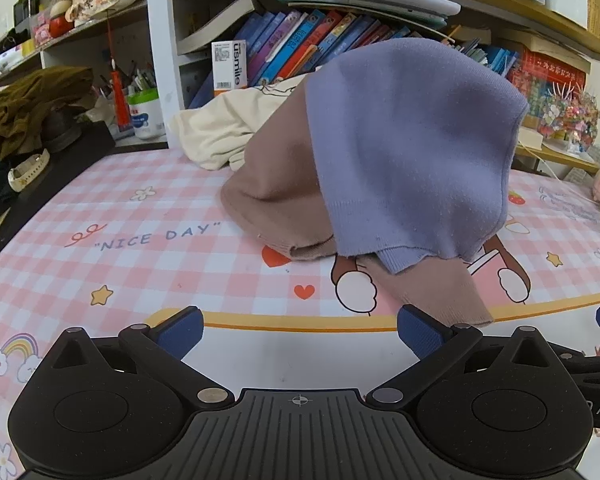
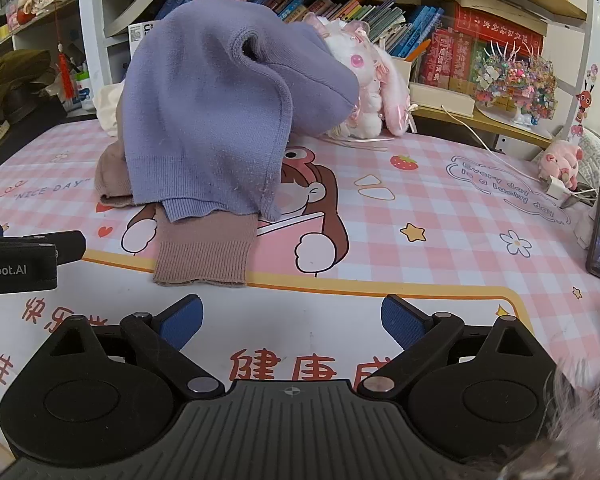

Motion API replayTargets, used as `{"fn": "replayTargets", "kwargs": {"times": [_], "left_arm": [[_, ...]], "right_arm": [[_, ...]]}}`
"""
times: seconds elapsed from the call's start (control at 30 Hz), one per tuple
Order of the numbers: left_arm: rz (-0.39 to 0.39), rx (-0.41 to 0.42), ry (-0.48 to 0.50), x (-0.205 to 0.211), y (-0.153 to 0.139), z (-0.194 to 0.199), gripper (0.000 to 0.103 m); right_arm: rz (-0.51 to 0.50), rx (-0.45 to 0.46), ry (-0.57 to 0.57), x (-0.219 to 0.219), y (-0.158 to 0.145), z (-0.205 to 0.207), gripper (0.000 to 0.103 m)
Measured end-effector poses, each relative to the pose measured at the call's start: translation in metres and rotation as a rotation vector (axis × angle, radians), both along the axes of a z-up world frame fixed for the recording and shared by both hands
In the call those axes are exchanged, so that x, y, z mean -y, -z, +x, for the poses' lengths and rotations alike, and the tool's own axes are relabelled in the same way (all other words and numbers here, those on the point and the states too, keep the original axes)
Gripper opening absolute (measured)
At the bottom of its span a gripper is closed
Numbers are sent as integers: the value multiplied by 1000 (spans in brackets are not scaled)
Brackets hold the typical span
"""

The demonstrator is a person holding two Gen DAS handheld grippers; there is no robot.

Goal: Fold clothes
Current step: 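Move both grippers toward the crumpled lavender-and-pink sweater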

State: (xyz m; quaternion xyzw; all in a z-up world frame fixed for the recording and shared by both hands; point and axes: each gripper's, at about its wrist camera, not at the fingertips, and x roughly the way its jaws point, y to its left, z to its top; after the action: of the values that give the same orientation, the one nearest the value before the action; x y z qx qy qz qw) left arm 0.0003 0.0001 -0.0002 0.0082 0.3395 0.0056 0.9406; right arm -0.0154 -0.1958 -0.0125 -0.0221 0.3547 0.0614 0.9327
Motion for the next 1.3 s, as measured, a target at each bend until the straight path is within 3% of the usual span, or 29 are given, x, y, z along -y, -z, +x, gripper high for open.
{"fn": "replayTargets", "kwargs": {"times": [1.3], "left_arm": [[-8,-6,-21,-3,-3,-4,103]], "right_arm": [[19,1,-14,0,1,4,96]]}}
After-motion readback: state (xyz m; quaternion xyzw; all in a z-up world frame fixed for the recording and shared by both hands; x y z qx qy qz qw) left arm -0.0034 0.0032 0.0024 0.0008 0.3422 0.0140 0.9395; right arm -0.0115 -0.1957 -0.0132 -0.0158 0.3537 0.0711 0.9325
